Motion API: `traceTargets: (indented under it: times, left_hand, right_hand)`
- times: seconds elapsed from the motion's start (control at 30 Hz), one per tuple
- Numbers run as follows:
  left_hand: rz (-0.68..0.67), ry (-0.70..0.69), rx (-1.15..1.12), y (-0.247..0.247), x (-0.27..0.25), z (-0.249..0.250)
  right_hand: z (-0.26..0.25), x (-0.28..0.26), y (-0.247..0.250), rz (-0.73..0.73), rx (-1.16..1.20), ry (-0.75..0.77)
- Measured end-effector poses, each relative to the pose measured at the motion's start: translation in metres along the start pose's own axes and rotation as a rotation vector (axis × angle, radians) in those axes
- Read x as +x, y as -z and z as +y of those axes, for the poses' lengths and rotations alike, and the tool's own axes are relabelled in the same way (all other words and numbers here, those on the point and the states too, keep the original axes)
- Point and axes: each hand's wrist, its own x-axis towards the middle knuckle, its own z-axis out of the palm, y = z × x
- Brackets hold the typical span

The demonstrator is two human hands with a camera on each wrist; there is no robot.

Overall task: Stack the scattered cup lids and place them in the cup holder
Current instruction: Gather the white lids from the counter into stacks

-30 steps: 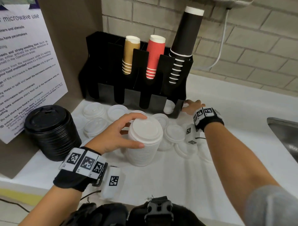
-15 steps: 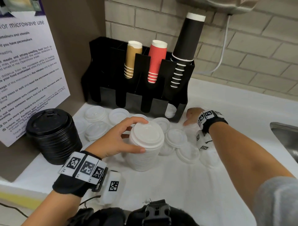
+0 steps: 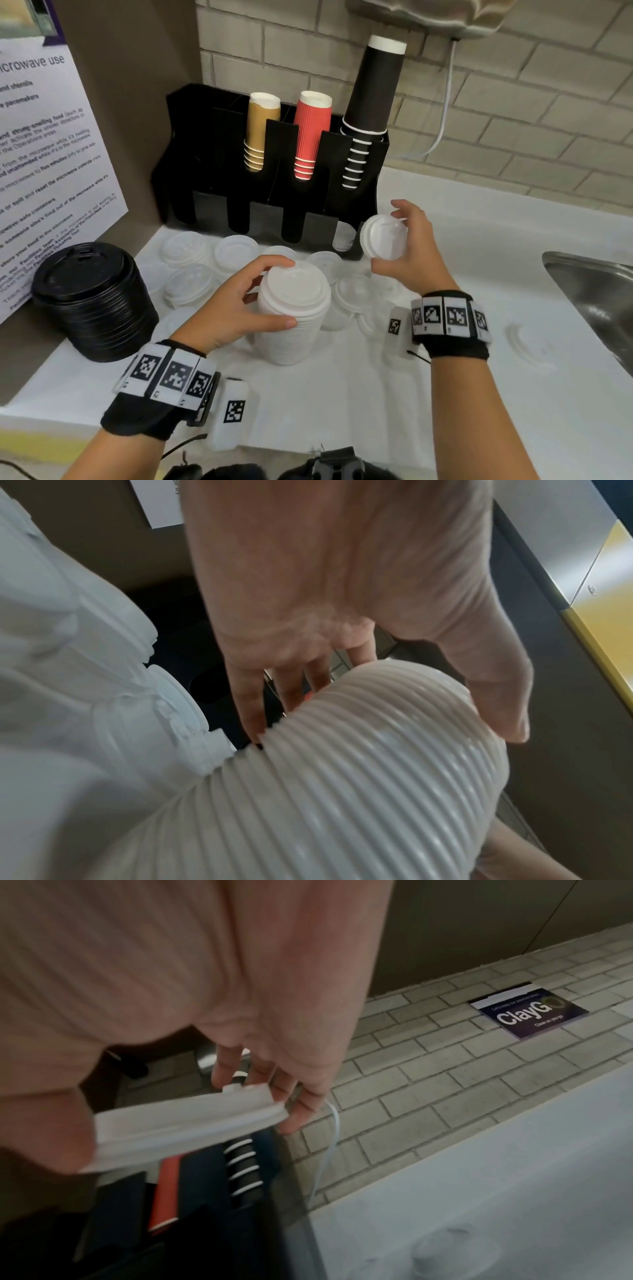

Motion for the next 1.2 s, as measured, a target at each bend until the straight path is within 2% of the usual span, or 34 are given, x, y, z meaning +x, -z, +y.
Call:
traceTargets:
  times: [0.1, 0.23, 0.37, 0.5, 0.63, 0.7, 0.87, 1.13, 1.2]
  left_hand:
    - [0.017, -0.015, -0.013, -0.001, -0.002, -0.001]
    - [0.042, -0.013, -0.027, -0.003, -0.004, -0.005]
    - [0.043, -0.019, -0.035, -0.002, -0.004, -0.007]
    - [0.028, 0.001, -0.004, 0.000, 0.000, -0.005]
    - [0.005, 0.023, 0.007, 0.001, 0.002, -0.002]
    - [-0.006, 0.033, 0.012, 0.003, 0.003, -0.001]
    - [-0.004, 0.047, 0.030, 0.004, 0.002, 0.000]
    - [-0.008, 0.045, 0.038, 0.006, 0.004, 0.000]
    - [-0.010, 0.042, 0.039, 0.006, 0.005, 0.000]
  right_hand:
    - [-0.011, -0.017, -0.006, -0.020, 0.073, 0.002]
    - [0.001, -0.023, -0.007, -0.158, -0.067, -0.172]
    - [0.016, -0.020, -0.017, -0.185, -0.048, -0.248]
    - [0.048, 0.016, -0.016, -0.135, -0.025, -0.449]
    - [0.086, 0.065, -0.013, -0.230, -0.284, -0.633]
    - [0.095, 0.083, -0.012, -0.279, -0.414, -0.642]
    - [0.115, 0.099, -0.012, -0.406, -0.563, -0.659]
    - [0.115, 0.104, 0.000, -0.387, -0.704, -0.637]
    - [0.118, 0.101, -0.002, -0.455, -0.716, -0.612]
